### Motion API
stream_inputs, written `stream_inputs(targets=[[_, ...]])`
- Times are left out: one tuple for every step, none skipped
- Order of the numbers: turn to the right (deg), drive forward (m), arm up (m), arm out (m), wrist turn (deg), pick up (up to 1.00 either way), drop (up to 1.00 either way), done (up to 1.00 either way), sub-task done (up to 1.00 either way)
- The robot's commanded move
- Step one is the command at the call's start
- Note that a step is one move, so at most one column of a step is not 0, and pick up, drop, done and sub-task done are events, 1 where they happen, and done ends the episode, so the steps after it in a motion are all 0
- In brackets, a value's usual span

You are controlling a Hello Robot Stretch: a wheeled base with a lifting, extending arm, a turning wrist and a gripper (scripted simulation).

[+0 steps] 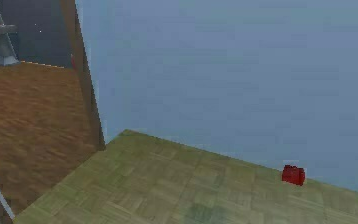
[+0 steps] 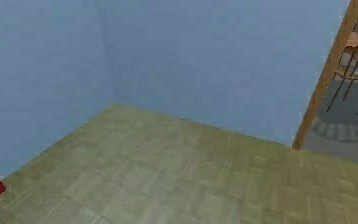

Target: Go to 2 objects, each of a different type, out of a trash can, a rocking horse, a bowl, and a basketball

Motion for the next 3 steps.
stream_inputs(targets=[[24.0,0.00,0.00,0.00,0.0,0.00,0.00,0.00,0.00],[0.0,0.20,0.00,0.00,0.0,0.00,0.00,0.00,0.00],[-45.0,0.00,0.00,0.00,0.0,0.00,0.00,0.00,0.00]])
